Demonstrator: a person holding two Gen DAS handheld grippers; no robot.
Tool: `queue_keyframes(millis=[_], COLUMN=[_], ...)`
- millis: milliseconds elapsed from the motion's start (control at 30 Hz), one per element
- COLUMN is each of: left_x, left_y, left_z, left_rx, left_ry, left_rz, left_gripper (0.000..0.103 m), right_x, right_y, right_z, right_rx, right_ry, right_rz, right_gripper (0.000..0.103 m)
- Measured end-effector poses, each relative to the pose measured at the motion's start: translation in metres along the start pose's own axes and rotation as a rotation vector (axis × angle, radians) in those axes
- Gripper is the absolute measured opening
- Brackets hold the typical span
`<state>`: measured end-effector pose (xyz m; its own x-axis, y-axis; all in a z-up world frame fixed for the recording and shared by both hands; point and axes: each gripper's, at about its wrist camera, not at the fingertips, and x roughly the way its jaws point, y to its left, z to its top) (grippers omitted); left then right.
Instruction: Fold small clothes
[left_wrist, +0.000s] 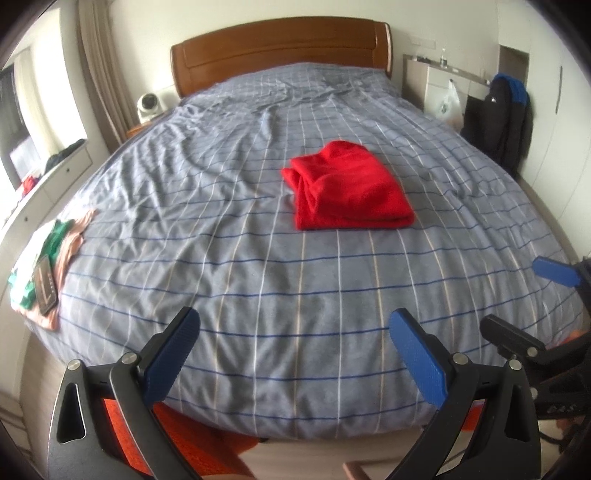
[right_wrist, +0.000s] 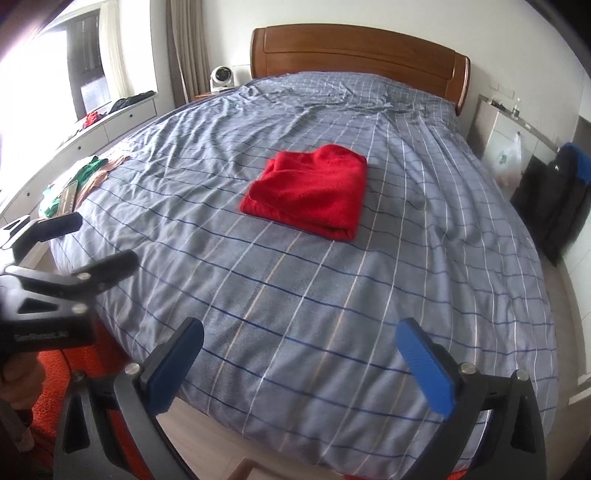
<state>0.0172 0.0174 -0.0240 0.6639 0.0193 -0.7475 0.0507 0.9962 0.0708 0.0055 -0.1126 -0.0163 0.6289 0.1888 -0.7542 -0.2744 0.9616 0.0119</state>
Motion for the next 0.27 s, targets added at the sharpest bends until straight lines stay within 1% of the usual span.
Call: queue_keyframes(millis=[100, 267], left_x=[-0.0017, -0.01], left_y=[-0.0005, -0.0079], left_z=[-0.0002, -0.0004], left_rx=[-0.001, 0.027], left_ry=[-0.008, -0.054], left_rz=[0.011, 0.032], left_gripper=[0.103, 0.102], right_x=[0.0004, -0.0054], right_y=[-0.0036, -0.0075], right_z=[-0.0001, 0.003], right_rx=[0.014, 0.029], right_ry=[0.0, -0.025], right_rz=[-0.011, -0.012], right_gripper=[0.102, 0.102])
